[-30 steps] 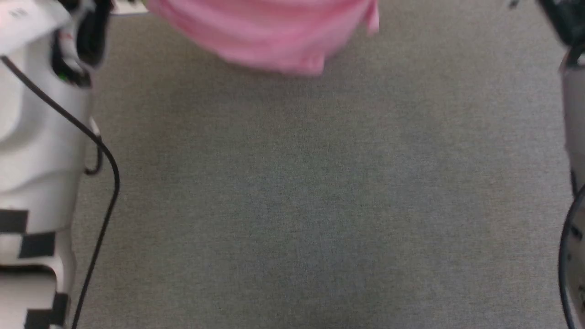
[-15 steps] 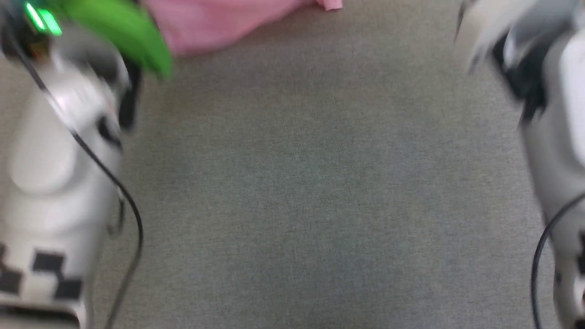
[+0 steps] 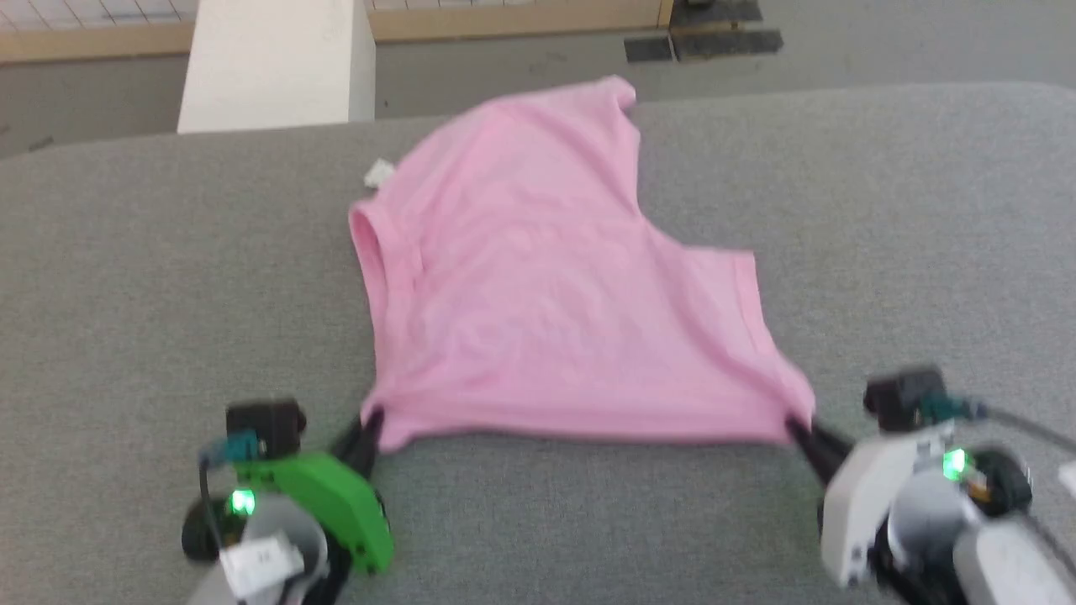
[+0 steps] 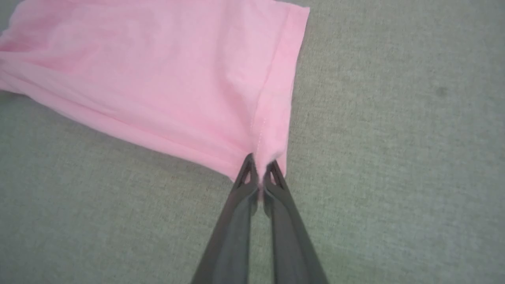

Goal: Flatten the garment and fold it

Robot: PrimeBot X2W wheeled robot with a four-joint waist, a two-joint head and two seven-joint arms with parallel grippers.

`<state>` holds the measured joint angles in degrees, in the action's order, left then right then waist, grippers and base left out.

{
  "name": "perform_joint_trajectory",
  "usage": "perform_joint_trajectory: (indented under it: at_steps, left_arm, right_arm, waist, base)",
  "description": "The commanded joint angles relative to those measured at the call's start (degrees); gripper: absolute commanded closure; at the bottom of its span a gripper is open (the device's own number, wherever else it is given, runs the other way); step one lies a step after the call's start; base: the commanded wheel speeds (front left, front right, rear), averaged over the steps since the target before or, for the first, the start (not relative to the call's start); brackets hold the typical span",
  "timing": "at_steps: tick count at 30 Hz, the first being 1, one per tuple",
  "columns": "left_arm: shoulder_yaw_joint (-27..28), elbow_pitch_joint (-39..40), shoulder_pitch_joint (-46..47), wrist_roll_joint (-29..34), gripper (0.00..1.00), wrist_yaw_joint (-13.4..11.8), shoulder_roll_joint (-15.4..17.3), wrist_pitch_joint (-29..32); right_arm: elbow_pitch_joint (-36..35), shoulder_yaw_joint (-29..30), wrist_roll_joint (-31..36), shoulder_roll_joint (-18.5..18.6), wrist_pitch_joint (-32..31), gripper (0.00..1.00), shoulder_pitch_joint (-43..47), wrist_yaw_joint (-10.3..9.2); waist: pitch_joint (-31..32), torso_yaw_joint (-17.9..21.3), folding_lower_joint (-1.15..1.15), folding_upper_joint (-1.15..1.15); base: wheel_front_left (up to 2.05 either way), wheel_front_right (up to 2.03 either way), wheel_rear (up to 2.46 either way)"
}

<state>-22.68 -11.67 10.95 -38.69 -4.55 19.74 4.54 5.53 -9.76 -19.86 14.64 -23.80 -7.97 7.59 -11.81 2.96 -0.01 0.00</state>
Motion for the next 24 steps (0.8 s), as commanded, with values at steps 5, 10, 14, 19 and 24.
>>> perform_joint_trajectory:
  at_steps: [5, 10, 14, 19, 24]
  left_arm:
    - [-0.75, 5.2, -11.18, -2.18, 1.0, -3.61, 2.09, 4.61]
    - [-1.74, 12.29, -20.67, -3.91, 1.0, -6.97, 5.53, 11.18]
    - [-2.95, 18.05, -26.25, -4.9, 1.0, -8.93, 8.62, 16.66]
    - [-2.63, 25.16, -27.7, -4.77, 1.0, -9.34, 8.94, 15.68]
    - [-2.44, 26.8, -22.27, -1.94, 1.0, -8.34, 5.76, 9.96]
  right_arm:
    - [-7.09, 3.61, 1.2, -2.51, -6.18, 1.0, 13.42, -0.1]
    - [-14.14, 7.52, 2.93, -4.49, -14.41, 1.0, 23.65, -0.1]
    - [-19.17, 10.58, 3.26, -5.54, -21.74, 1.0, 30.21, -0.1]
    - [-26.94, 13.43, 3.91, -6.35, -23.25, 1.0, 32.51, -0.1]
    - [-31.05, 12.91, 6.7, -5.4, -17.3, 1.0, 25.26, -0.1]
  waist:
    - [5.55, -0.66, 0.01, 0.0]
    - [7.08, -0.64, 0.01, 0.0]
    - [7.62, -1.11, 0.01, 0.0]
    - [7.9, -1.87, 0.01, 0.0]
    - [7.38, -2.81, 0.01, 0.0]
  base:
    - [0.0, 0.0, 0.0]
    - [0.0, 0.0, 0.0]
    - [0.0, 0.0, 0.0]
    - [0.0, 0.0, 0.0]
    - [0.0, 0.0, 0.0]
